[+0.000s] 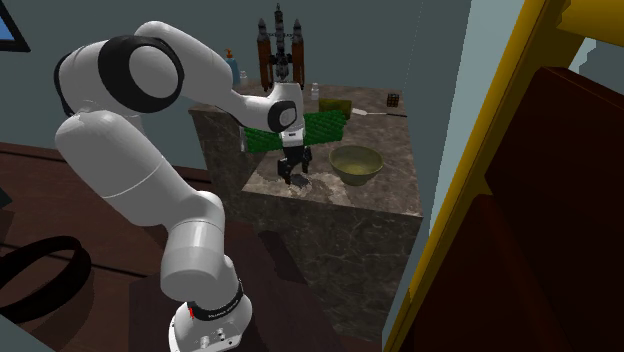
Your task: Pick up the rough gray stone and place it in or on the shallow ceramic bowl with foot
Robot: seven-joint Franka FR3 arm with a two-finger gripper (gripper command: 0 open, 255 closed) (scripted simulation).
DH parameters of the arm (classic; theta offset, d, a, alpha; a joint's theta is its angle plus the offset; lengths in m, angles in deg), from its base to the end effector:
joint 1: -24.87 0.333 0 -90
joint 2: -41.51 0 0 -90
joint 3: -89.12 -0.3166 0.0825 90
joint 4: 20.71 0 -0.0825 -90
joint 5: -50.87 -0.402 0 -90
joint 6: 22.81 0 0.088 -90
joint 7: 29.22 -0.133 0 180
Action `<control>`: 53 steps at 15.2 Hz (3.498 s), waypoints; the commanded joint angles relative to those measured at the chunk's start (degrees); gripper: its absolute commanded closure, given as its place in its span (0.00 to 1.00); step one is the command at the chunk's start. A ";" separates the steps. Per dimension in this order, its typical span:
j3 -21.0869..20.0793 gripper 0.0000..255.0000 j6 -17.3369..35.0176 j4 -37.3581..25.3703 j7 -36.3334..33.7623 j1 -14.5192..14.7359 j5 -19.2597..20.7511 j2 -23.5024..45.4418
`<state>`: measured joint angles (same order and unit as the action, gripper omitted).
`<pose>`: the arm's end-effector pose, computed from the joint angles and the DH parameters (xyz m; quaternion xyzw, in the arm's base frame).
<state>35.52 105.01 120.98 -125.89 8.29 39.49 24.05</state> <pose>0.3704 0.2745 0.3180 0.8254 -0.5623 0.0328 0.0372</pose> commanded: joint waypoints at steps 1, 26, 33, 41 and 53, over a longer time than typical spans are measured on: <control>0.00 0.00 0.00 0.00 0.00 0.00 0.00 0.00; 6.04 1.00 -13.15 -6.71 3.72 2.81 -2.72 -7.30; 8.14 1.00 -18.86 -10.69 4.52 3.19 -2.71 -9.13; 10.07 1.00 -25.13 -15.88 5.04 3.19 -2.24 -10.21; 7.99 1.00 -24.22 -32.31 5.66 -6.61 12.52 11.31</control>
<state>43.74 81.05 90.48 -120.06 2.25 50.45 33.27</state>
